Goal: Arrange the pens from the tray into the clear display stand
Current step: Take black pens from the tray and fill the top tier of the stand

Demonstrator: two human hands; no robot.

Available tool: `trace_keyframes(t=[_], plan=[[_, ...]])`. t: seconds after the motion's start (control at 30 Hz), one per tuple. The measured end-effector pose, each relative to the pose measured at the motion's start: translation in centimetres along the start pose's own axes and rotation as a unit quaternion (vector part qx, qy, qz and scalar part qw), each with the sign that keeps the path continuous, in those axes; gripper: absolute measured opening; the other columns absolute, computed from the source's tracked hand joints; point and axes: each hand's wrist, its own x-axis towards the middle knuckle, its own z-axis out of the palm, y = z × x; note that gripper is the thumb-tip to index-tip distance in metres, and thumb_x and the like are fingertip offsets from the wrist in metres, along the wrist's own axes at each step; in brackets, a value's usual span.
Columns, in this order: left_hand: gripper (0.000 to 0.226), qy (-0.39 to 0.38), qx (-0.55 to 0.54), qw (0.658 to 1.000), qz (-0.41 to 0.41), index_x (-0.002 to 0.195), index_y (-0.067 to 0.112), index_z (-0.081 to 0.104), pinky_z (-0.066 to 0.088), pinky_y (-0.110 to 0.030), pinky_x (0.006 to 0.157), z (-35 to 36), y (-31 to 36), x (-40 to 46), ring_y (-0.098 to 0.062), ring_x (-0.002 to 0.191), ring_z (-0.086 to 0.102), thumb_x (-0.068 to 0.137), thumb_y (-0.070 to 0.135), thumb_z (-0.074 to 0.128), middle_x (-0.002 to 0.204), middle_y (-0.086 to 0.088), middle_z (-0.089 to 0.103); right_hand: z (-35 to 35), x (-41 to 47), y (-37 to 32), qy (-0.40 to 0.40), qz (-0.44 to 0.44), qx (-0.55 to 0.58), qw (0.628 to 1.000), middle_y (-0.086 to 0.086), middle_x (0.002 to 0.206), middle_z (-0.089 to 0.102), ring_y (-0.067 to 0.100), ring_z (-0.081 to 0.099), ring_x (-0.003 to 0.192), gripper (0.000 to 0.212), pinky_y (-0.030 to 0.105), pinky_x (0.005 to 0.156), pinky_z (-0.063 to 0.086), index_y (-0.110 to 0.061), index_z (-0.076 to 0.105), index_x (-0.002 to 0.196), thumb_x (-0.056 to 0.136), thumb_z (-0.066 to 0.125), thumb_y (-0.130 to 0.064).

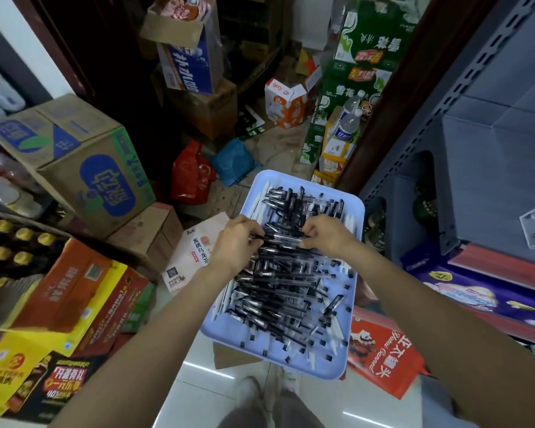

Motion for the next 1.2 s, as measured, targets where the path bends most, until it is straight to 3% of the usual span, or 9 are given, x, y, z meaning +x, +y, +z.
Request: trace_keyframes(t=[0.07, 0.13, 0.37, 0.53, 0.67, 0.73, 0.87, 1.0, 1.2], plan=[[0.013, -0.005, -0.022, 1.000, -0.002, 0.097, 0.010, 0.067, 0.047, -0.028, 0.090, -0.2, 0.1, -0.1, -0.023, 0.097, 0.060, 0.085, 0.009, 0.065, 0.106, -0.006, 0.055, -0.3, -0.2, 0.1, -0.014, -0.007, 0.010, 1.000, 0.006, 0.085, 0.055, 0.023, 0.055, 0.082, 0.006, 0.033, 0.080, 0.042, -0.007, 0.062, 0.087, 0.087, 0.064, -0.012], [0.013, -0.009, -0.026, 1.000, 0.003, 0.098, 0.009, 0.067, 0.042, -0.018, 0.086, -0.3, 0.1, 0.0, -0.019, 0.097, 0.059, 0.085, 0.010, 0.065, 0.107, -0.005, 0.056, -0.5, -0.2, 0.3, -0.015, -0.016, 0.037, 0.999, 0.004, 0.060, 0.029, 0.017, 0.032, 0.055, 0.040, 0.026, 0.063, 0.028, -0.014, 0.036, 0.058, 0.088, 0.063, -0.012], [0.008, 0.067, -0.163, 0.984, -0.024, 0.082, 0.015, 0.066, 0.039, -0.002, 0.062, -2.0, 2.5, -0.1, -0.005, 0.074, 0.056, 0.089, 0.015, 0.061, 0.094, -0.001, 0.062, -1.2, -2.9, -0.1, 0.084, -0.037, 0.100, 0.991, 0.008, 0.057, 0.021, 0.017, 0.022, 0.051, 0.042, 0.023, 0.057, 0.021, -0.003, 0.034, 0.060, 0.090, 0.061, -0.015], [0.025, -0.070, -0.319, 0.945, -0.017, 0.095, 0.008, 0.067, 0.048, -0.019, 0.073, -4.1, 9.3, 0.7, -0.007, 0.077, 0.061, 0.094, 0.028, 0.052, 0.084, -0.002, 0.066, -3.5, -5.3, -1.1, 0.178, -0.066, 0.186, 0.964, -0.002, 0.048, 0.032, 0.008, 0.030, 0.041, 0.036, 0.023, 0.054, 0.024, -0.006, 0.051, 0.059, 0.089, 0.063, -0.021], [0.021, -0.024, -0.362, 0.931, 0.031, 0.085, 0.005, 0.069, 0.043, -0.010, 0.058, -5.1, 15.2, 1.4, 0.002, 0.058, 0.054, 0.088, 0.025, 0.063, 0.068, 0.001, 0.061, -6.7, -7.8, -1.5, 0.236, -0.110, 0.219, 0.940, -0.002, 0.050, 0.022, 0.013, 0.021, 0.051, 0.049, 0.028, 0.057, 0.020, -0.011, 0.034, 0.051, 0.086, 0.066, -0.022], [0.018, -0.038, -0.403, 0.914, 0.041, 0.080, 0.003, 0.067, 0.048, -0.015, 0.059, -5.4, 18.0, 1.5, -0.004, 0.058, 0.056, 0.087, 0.020, 0.065, 0.065, -0.003, 0.059, -8.5, -9.5, -1.0, 0.261, -0.117, 0.236, 0.929, -0.004, 0.046, 0.029, 0.011, 0.027, 0.050, 0.045, 0.025, 0.054, 0.025, -0.013, 0.045, 0.047, 0.084, 0.068, -0.021], [0.016, -0.044, -0.359, 0.923, 0.132, 0.079, 0.005, 0.069, 0.050, -0.035, 0.079, -5.4, 23.6, 2.3, -0.014, 0.072, 0.058, 0.086, 0.019, 0.065, 0.071, -0.004, 0.063, -12.5, -12.8, 1.2, 0.306, -0.106, 0.238, 0.915, -0.002, 0.049, 0.044, 0.013, 0.040, 0.051, 0.034, 0.025, 0.057, 0.034, -0.011, 0.054, 0.055, 0.080, 0.072, -0.023], [0.020, -0.022, -0.267, 0.937, 0.224, 0.067, 0.014, 0.068, 0.052, -0.041, 0.079, -5.1, 29.5, 3.6, -0.022, 0.069, 0.063, 0.085, 0.024, 0.067, 0.066, -0.006, 0.064, -17.5, -16.3, 5.0, 0.358, -0.064, 0.293, 0.884, -0.004, 0.081, 0.064, 0.010, 0.061, 0.073, 0.041, 0.028, 0.074, 0.052, -0.021, 0.055, 0.115, 0.079, 0.072, -0.029], [0.030, -0.031, -0.091, 0.947, 0.308, 0.056, 0.035, 0.056, 0.037, -0.007, 0.053, -2.7, 39.5, 4.5, 0.012, 0.049, 0.052, 0.081, 0.027, 0.071, 0.053, 0.017, 0.056, -24.6, -21.2, 11.2, 0.406, -0.163, 0.356, 0.826, 0.006, 0.079, 0.061, 0.003, 0.060, 0.061, 0.017, 0.011, 0.053, 0.045, -0.004, 0.062, 0.105, 0.089, 0.059, -0.007]])
